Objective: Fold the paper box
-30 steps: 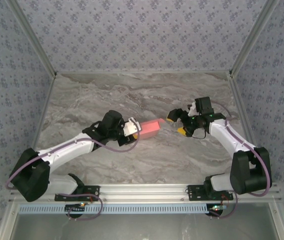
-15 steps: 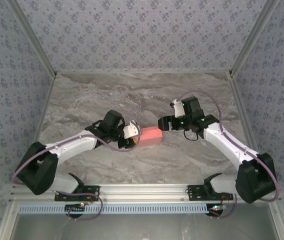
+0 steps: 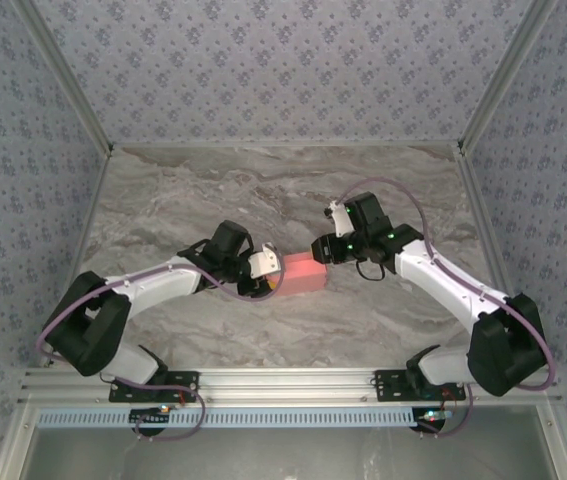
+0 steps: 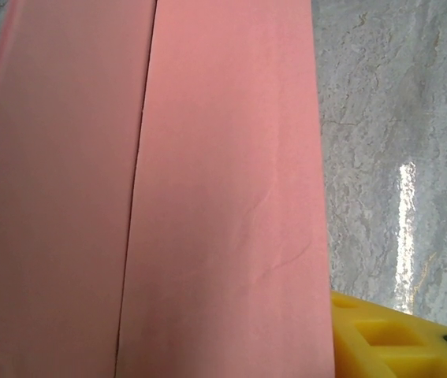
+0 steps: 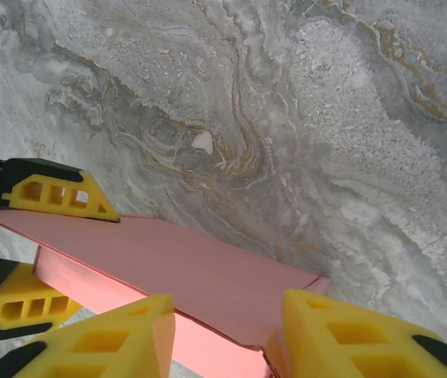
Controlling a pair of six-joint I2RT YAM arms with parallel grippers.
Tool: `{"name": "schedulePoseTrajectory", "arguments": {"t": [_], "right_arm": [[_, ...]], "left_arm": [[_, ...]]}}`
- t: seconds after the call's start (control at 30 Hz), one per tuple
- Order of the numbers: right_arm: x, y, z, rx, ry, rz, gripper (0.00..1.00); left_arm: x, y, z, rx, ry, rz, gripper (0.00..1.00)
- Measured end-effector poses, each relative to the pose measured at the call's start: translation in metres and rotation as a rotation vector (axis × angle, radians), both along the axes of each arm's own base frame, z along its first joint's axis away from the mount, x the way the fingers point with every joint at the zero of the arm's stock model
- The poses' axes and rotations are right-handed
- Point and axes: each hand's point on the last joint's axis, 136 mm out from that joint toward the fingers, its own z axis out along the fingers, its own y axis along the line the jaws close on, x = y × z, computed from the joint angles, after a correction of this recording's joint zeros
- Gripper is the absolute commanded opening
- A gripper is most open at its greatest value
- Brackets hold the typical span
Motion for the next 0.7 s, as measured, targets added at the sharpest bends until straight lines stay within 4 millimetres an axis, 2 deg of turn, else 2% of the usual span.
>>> {"name": "schedulePoseTrajectory", "arguments": {"t": [0.2, 0.3, 0.4, 0.5, 0.7], "right_arm": [[0.003, -0.002, 0.001, -0.046, 0.003, -0.032, 0.39], [0.003, -0.004, 0.001, -0.077, 0.003, -0.052, 0.31], [0.003, -0.005, 0.002, -0.087, 0.007, -0.065, 0.30], [0.002, -0.005, 0.001, -0.104, 0.019, -0.072, 0.38], [-0.003, -0.011, 0.000, -0.182, 0.035, -0.091, 0.39]], "left_arm": [[0.003, -0.002, 0.000, -0.005, -0.006, 0.000, 0.50], [0.003, -0.002, -0.001, -0.006, -0.007, 0.000, 0.50], [0.003, -0.003, 0.000, -0.007, -0.008, 0.000, 0.50], [0.004, -0.003, -0.001, -0.008, -0.009, 0.000, 0.49], [0.005, -0.004, -0.001, -0.008, -0.009, 0.000, 0.50]]}}
